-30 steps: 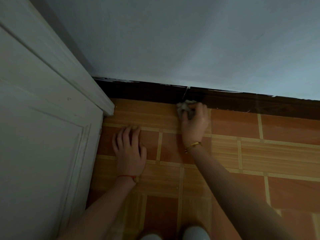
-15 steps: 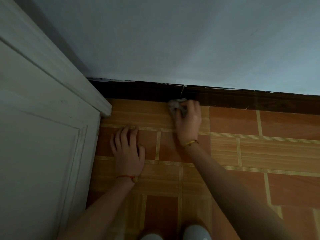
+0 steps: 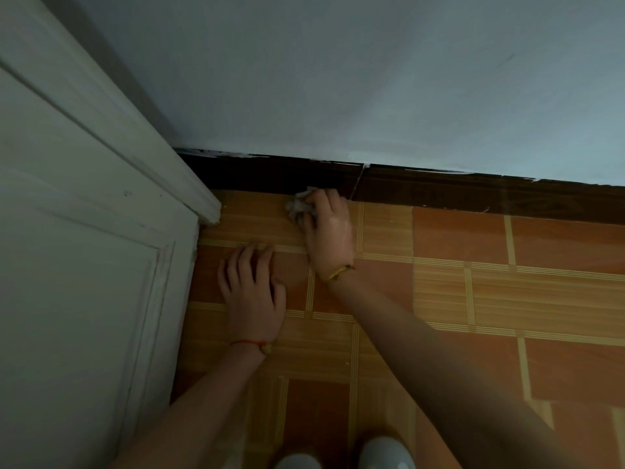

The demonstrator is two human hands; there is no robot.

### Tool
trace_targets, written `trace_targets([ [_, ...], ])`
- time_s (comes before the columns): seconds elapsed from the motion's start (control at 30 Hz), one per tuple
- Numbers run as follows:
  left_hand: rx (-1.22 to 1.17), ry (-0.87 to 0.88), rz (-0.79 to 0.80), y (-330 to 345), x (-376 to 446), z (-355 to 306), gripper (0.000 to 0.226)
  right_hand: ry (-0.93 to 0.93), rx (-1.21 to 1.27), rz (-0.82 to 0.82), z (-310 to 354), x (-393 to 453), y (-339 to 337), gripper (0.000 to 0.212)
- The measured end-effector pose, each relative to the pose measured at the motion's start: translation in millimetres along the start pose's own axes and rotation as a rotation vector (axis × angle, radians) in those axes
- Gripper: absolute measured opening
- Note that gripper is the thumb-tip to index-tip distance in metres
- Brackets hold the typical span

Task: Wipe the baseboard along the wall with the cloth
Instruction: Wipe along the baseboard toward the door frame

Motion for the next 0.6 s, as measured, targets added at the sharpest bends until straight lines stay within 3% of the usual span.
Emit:
trace_targets([
  [0.17,-0.009,-0.007,0.018,0.9,0.1,0.6,0.053,0.103,-0.07,-0.133,-48.3,-21.0,-58.2,0.026],
  [0.33,-0.008,-0.005,0.021,2.0,-0.5,1.2,0.053,0.34,-0.149,-0.297,-100.9,-50.3,-111.6,0.02],
  [0.6,0.006,-0.03,0.022,3.5,-1.4,-1.1,0.052,0.149,0.004,-0.342,-44.5,-15.7,-105.4,0.015],
])
Point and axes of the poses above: each hand's wrist, its own x-axis towards the middle knuckle, its own y-axis out of the palm, z = x × y, the point moved 10 cm from there along x, towards the middle knuckle, and after that the axes turned 13 degrees about -y, right-handed, at the moved point
